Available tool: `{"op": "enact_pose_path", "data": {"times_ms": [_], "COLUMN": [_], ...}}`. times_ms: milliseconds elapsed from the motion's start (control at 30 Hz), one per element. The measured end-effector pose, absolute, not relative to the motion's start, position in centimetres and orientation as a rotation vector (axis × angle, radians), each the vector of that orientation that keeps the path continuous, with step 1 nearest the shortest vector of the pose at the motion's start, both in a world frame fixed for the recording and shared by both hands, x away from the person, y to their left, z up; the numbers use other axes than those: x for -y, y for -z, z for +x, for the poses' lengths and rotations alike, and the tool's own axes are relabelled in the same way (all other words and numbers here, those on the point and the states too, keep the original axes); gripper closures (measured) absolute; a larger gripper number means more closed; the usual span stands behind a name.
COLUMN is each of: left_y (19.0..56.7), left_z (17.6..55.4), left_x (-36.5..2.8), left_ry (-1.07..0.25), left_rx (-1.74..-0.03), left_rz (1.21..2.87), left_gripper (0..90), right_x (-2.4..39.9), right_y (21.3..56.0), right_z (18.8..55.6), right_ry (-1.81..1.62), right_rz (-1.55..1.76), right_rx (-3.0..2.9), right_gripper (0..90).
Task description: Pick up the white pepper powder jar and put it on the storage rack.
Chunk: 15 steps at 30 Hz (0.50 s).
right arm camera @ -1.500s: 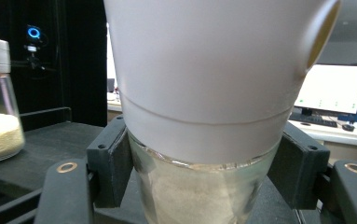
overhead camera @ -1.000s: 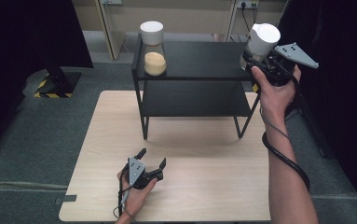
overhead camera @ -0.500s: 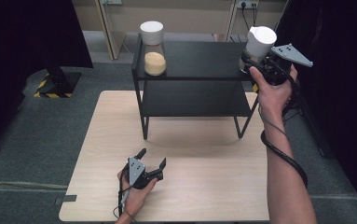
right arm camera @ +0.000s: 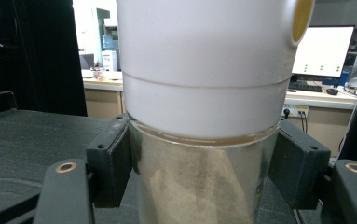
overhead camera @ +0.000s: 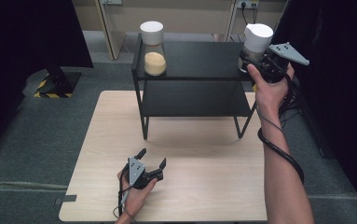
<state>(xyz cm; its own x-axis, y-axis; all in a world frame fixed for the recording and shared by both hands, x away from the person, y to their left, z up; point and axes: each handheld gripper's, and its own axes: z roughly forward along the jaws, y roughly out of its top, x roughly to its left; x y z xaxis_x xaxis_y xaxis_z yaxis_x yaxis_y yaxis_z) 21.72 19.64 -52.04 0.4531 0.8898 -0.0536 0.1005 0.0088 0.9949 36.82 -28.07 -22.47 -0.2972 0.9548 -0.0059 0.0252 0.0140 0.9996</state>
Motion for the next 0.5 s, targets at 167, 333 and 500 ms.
{"op": "enact_pose_path", "data": {"times_ms": [167,333,500], "left_y": [52.04,52.02,52.05], "left_z": [21.72,21.75,21.72], "left_x": [-19.63,-19.64,-19.63], "left_ry": [-0.785,-0.783,-0.785], "left_rx": [-0.933,-0.934,-0.933], "left_rz": [1.442,1.442,1.441], "left_gripper": [12.3,12.3,12.3], "right_x": [27.89,27.91,27.98], "right_y": [22.52,22.43,22.54], "right_z": [37.14,37.28,37.33], "right_ry": [-1.407,-1.408,-1.421], "right_rz": [1.071,1.076,1.084], "right_rx": [-1.450,-1.453,-1.448], "right_gripper": [30.9,30.8,26.8]}}
